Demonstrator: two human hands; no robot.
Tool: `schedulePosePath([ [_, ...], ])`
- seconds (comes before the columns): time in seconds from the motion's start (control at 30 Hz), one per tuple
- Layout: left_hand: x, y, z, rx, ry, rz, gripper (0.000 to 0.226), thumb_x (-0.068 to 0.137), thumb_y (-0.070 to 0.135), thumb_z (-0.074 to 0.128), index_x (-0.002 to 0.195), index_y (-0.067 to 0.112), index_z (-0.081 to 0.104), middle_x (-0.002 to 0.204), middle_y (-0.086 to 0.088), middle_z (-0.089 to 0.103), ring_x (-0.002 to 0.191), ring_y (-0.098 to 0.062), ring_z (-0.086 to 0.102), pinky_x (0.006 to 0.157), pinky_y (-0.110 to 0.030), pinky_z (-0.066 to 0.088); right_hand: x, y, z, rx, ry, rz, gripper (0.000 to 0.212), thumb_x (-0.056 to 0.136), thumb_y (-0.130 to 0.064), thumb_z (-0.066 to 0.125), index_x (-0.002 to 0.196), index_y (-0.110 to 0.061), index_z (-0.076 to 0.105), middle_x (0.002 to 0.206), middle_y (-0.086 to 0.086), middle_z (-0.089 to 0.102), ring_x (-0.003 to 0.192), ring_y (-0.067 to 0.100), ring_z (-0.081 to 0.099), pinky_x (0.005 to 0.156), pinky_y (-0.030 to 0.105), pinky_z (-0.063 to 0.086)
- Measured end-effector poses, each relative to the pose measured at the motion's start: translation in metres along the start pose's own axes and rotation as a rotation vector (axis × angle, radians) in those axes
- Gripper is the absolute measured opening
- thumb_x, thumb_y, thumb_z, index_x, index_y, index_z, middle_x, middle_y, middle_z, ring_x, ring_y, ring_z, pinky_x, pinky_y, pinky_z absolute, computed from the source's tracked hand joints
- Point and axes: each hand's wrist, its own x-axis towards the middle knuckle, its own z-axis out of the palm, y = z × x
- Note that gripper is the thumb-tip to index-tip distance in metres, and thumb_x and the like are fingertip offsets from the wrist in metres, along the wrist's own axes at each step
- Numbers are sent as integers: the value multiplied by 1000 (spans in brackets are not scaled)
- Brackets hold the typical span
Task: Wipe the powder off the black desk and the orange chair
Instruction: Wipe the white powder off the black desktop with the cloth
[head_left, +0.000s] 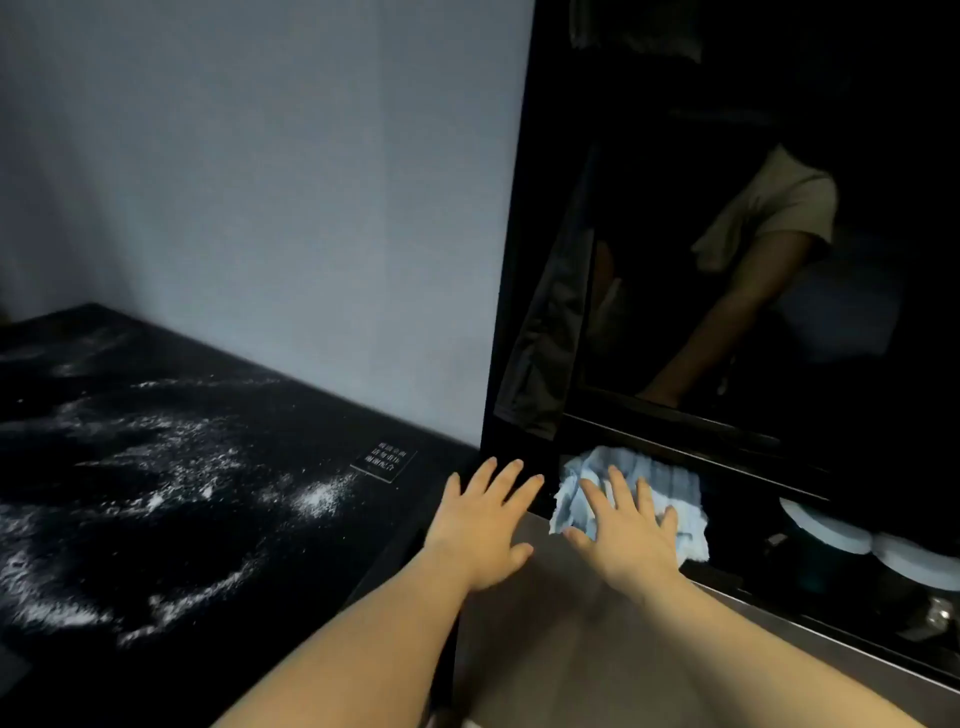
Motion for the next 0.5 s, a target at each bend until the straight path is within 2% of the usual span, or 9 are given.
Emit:
schedulePosePath([
  [0.13, 23, 20, -3, -13, -47, 48, 75, 94, 47, 42, 151, 32, -4, 160, 4, -7, 147, -22, -5, 116, -50, 12, 11, 13, -5, 51, -27, 72, 66, 95, -56, 36, 150, -40, 3, 159, -4, -13, 146, 31, -11, 113, 60, 5],
  [0.33, 55, 32, -7, -72, -101, 0, 70, 96, 46, 39, 152, 28, 2, 160, 3, -4, 147, -25, 2, 114, -48, 21, 32, 22, -12, 159, -35, 194, 67, 92, -55, 41, 148, -45, 5, 158, -4, 2, 144, 32, 5, 108, 62, 18],
  [0.43, 70, 36, -8, -98, -156, -27, 69, 96, 45, 39, 152, 26, 3, 160, 2, -2, 146, -26, 4, 112, -48, 22, 43, 25, -18, 225, -84, 267, 75, 90, -54, 47, 148, -46, 1, 159, -3, 5, 142, 31, 12, 106, 62, 19],
  [0.5, 80, 39, -6, -119, -186, -33, 68, 97, 44, 40, 152, 25, 4, 160, 1, -2, 146, -27, 6, 111, -48, 23, 48, 28, -21, 261, -127, 320, 81, 86, -52, 55, 148, -45, 3, 156, 0, 15, 141, 31, 16, 107, 63, 20],
])
